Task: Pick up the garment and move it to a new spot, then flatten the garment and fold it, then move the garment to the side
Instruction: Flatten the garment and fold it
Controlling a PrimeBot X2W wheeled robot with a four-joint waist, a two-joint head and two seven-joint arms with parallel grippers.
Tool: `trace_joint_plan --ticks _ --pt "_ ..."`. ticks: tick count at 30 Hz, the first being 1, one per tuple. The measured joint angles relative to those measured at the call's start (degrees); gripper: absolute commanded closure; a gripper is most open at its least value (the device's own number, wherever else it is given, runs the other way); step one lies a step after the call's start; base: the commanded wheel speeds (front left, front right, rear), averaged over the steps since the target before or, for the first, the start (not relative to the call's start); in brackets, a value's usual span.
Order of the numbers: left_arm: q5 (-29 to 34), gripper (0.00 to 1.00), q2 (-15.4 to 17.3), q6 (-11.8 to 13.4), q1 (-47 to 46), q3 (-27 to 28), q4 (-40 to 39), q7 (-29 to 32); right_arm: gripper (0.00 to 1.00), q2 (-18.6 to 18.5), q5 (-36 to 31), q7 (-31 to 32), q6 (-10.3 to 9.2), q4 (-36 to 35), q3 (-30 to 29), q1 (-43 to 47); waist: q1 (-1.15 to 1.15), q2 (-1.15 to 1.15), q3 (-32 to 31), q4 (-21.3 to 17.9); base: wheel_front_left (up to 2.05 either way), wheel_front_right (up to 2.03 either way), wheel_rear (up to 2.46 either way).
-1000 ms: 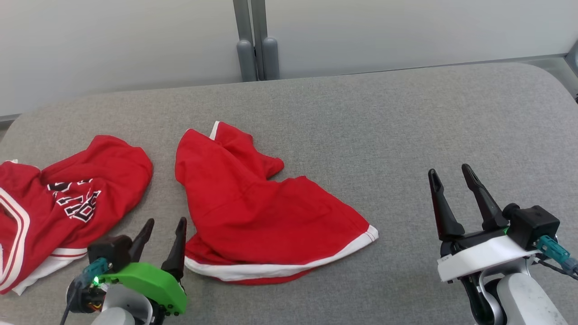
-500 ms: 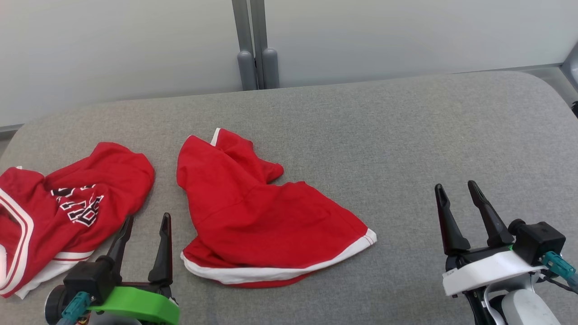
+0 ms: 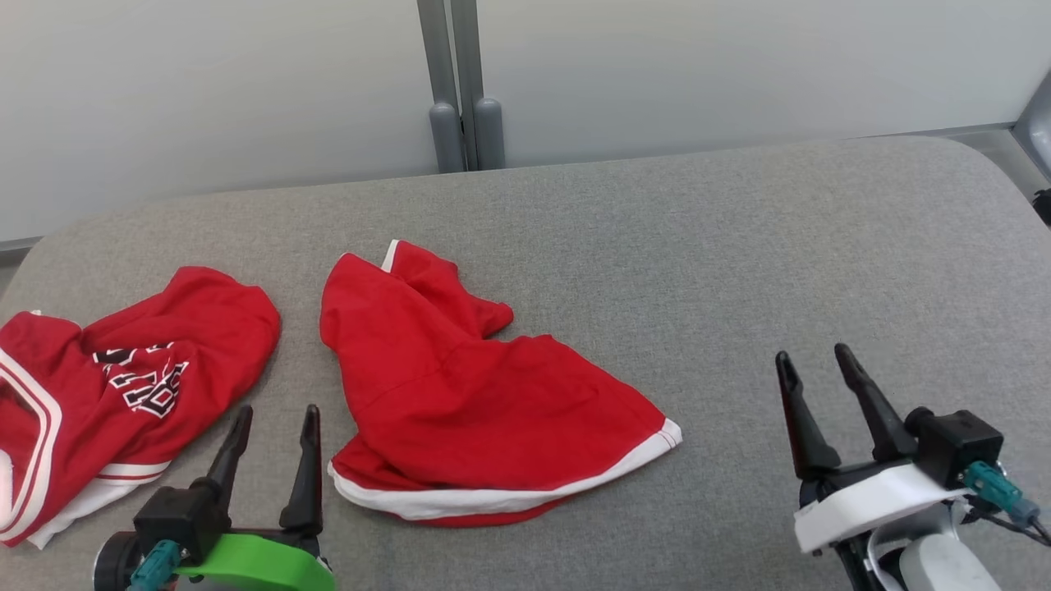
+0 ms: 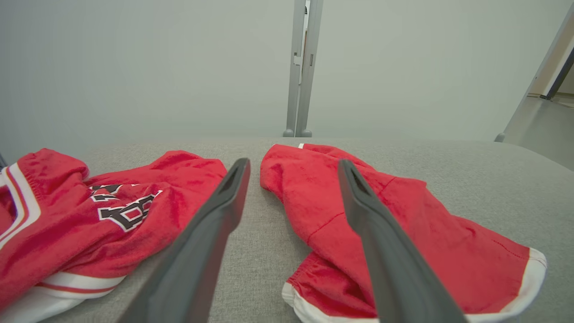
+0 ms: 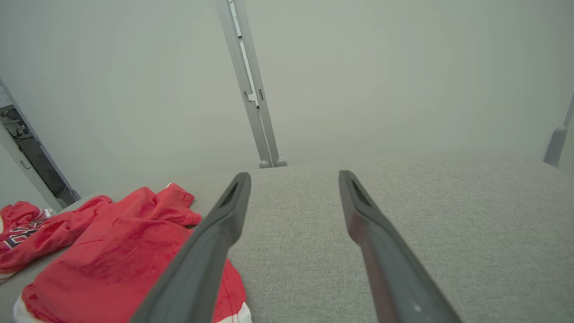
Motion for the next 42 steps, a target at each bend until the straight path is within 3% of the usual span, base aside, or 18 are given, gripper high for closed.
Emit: trace_joint_plan --ticks 3,7,10,16,35,36,37,38,39,40,41,42 --pt "-1.1 0.0 0.4 -1.4 0.0 -1.2 1.8 4.1 0.0 -0.8 1.3 1.7 0.0 4.5 3.1 -0.1 0.0 0.0 0.0 0.0 0.0 0.0 0.0" --pt "-4.2 0.0 2.5 -5.1 0.2 -3.9 3.6 13.5 0.0 -2.1 5.4 10.1 0.01 8.6 7.3 -2.4 0.0 0.0 0.3 0.1 0.0 0.0 0.0" --pt "-5.3 0.0 4.0 -6.1 0.1 -4.5 4.9 18.7 0.0 -2.9 7.6 15.2 0.01 10.9 9.5 -4.8 0.0 0.0 1.2 0.1 0.0 0.0 0.0" --pt "-7.2 0.0 4.3 -7.5 -2.7 -5.2 5.3 22.6 0.0 -3.1 10.1 21.7 0.0 14.4 13.3 -8.9 0.0 0.0 3.3 0.5 0.0 0.0 0.0" --pt "-8.2 0.0 3.5 -11.0 -11.4 -8.8 12.2 25.2 0.0 -2.1 14.3 21.4 0.0 22.3 21.1 -16.9 0.0 0.0 9.2 2.4 0.0 0.0 0.0" --pt "-8.4 0.15 3.5 -11.1 -11.5 -9.0 12.4 25.3 0.0 -2.1 14.7 21.1 0.0 22.6 21.5 -17.1 0.0 0.0 9.3 2.4 0.0 0.0 0.0" --pt "-8.7 0.51 3.5 -11.1 -11.5 -9.3 12.6 25.3 0.12 -2.1 15.1 20.9 0.0 22.9 22.0 -17.3 0.0 0.0 9.3 2.4 0.0 0.0 0.0" --pt "-8.7 0.64 3.5 -11.3 -11.5 -9.5 12.8 25.2 0.4 -2.1 15.4 20.7 0.0 23.2 22.4 -17.5 0.0 0.0 9.3 2.4 0.0 0.0 0.0" --pt "-8.8 1.0 3.5 -11.5 -11.5 -9.6 12.9 25.2 0.61 -2.2 15.8 20.5 0.0 23.5 22.9 -17.6 0.0 0.0 9.2 2.4 0.0 0.0 0.0" --pt "-9.0 1.0 3.5 -11.5 -11.5 -9.8 13.1 25.2 0.74 -2.3 16.1 20.3 0.0 23.8 23.2 -17.6 0.0 0.0 9.1 2.4 0.0 0.0 0.0" --pt "-9.3 1.0 3.6 -11.6 -11.5 -10.0 13.3 25.2 1.0 -2.3 16.4 20.0 0.0 24.2 23.6 -17.7 0.0 0.0 9.0 2.4 0.0 0.0 0.0" --pt "-9.6 1.0 3.6 -11.6 -11.5 -10.1 13.4 25.2 1.0 -2.3 16.8 20.0 0.0 24.6 24.0 -17.7 0.0 0.0 8.8 2.4 0.0 0.0 0.0"
